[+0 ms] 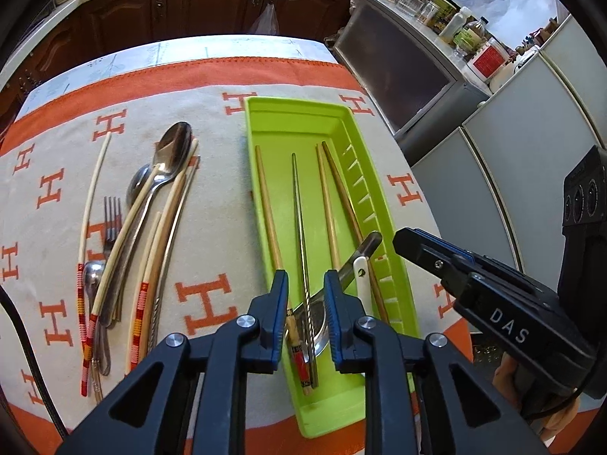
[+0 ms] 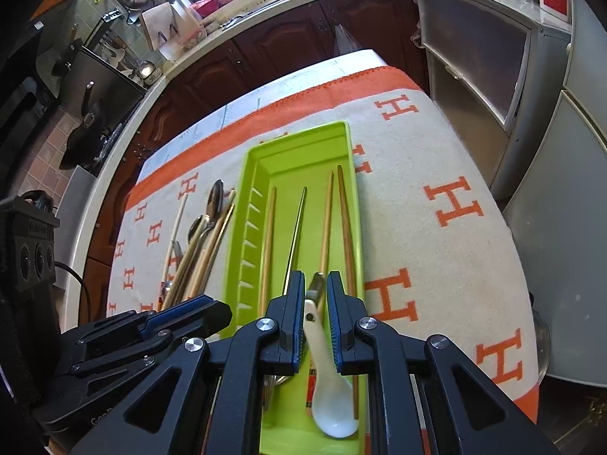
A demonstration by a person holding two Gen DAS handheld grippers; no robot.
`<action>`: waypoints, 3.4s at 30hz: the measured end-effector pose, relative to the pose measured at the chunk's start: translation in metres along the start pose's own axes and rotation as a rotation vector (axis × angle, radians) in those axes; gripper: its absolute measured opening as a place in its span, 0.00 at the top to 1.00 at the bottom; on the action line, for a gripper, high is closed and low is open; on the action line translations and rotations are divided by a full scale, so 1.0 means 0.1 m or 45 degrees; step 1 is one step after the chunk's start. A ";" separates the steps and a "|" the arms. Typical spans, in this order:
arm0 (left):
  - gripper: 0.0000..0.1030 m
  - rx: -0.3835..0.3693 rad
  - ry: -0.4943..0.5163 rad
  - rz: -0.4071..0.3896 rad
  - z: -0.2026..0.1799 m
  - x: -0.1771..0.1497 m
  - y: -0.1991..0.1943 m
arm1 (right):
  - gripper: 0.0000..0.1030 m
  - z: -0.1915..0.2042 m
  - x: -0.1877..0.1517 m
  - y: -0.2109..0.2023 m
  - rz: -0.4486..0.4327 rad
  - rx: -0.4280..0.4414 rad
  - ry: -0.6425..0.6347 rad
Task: Organize utensils
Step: 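Carry both chopsticks into the green tray and open both tools, then withdraw both tools from the tray back over the utensil pile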
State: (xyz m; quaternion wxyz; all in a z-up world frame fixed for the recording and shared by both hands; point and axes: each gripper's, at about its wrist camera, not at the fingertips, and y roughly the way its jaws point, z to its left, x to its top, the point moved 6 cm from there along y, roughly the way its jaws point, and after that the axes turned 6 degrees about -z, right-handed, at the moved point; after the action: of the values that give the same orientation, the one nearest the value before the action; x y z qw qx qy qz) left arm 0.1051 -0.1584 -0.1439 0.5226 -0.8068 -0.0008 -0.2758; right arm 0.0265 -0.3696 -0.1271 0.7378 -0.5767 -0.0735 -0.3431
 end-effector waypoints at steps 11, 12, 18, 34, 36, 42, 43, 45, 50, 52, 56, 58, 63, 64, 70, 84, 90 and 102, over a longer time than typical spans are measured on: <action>0.81 0.139 -0.028 -0.125 0.53 -0.20 -0.56 | 0.88 0.38 -0.22 -0.35 -0.024 0.036 -0.084; 0.81 0.152 -0.039 -0.139 0.60 -0.22 -0.62 | 0.88 0.42 -0.24 -0.37 -0.023 0.043 -0.093; 0.81 0.253 -0.074 -0.196 1.04 -0.30 -0.92 | 0.88 0.70 -0.34 -0.39 0.004 0.077 -0.139; 0.81 0.241 -0.194 -0.182 1.75 -0.52 -1.03 | 0.88 1.33 -0.51 -0.05 0.126 0.125 -0.224; 0.81 0.221 -0.180 -0.158 1.76 -0.56 -0.95 | 0.88 1.39 -0.52 0.03 0.143 0.130 -0.222; 0.81 0.149 -0.086 -0.104 1.68 -0.61 -0.66 | 0.88 1.52 -0.55 0.25 0.195 0.126 -0.255; 0.81 0.138 -0.076 -0.094 1.67 -0.60 -0.61 | 0.88 1.54 -0.55 0.29 0.202 0.124 -0.258; 0.81 0.117 -0.055 -0.070 1.65 -0.57 -0.48 | 0.88 1.55 -0.54 0.36 0.212 0.123 -0.260; 0.82 0.067 -0.013 -0.056 1.58 -0.39 -0.28 | 0.88 1.53 -0.51 0.50 0.234 0.116 -0.251; 0.82 0.055 -0.005 -0.047 1.56 -0.32 -0.20 | 0.88 1.52 -0.49 0.55 0.240 0.119 -0.245; 0.83 0.032 0.006 -0.015 1.54 -0.23 -0.04 | 0.88 1.50 -0.45 0.65 0.249 0.132 -0.236; 0.83 0.033 0.020 -0.004 1.53 -0.21 0.03 | 0.88 1.49 -0.44 0.69 0.255 0.138 -0.233; 0.83 0.044 0.017 -0.003 1.53 -0.12 0.12 | 0.88 1.48 -0.43 0.80 0.276 0.162 -0.226; 0.83 0.042 0.011 0.004 1.54 -0.11 0.14 | 0.88 1.47 -0.43 0.82 0.281 0.167 -0.226; 0.83 0.054 0.023 0.009 1.55 -0.04 0.22 | 0.88 1.41 -0.41 0.91 0.289 0.183 -0.207; 0.97 0.114 0.067 0.044 1.36 -0.02 0.26 | 0.88 1.30 -0.40 0.97 0.287 0.204 -0.159; 0.97 0.068 -0.051 -0.005 1.51 -0.06 0.05 | 0.88 1.33 -0.40 0.92 0.285 0.227 -0.153; 0.97 -0.024 -0.223 -0.152 1.88 -0.31 -0.61 | 0.88 2.09 -0.40 0.95 0.307 0.318 -0.247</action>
State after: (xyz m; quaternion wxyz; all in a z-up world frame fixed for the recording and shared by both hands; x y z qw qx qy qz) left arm 0.1446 0.0372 -0.1628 0.4954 -0.8312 -0.0920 -0.2348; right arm 0.1131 -0.1548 -0.1557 0.8288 -0.5156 -0.1166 -0.1832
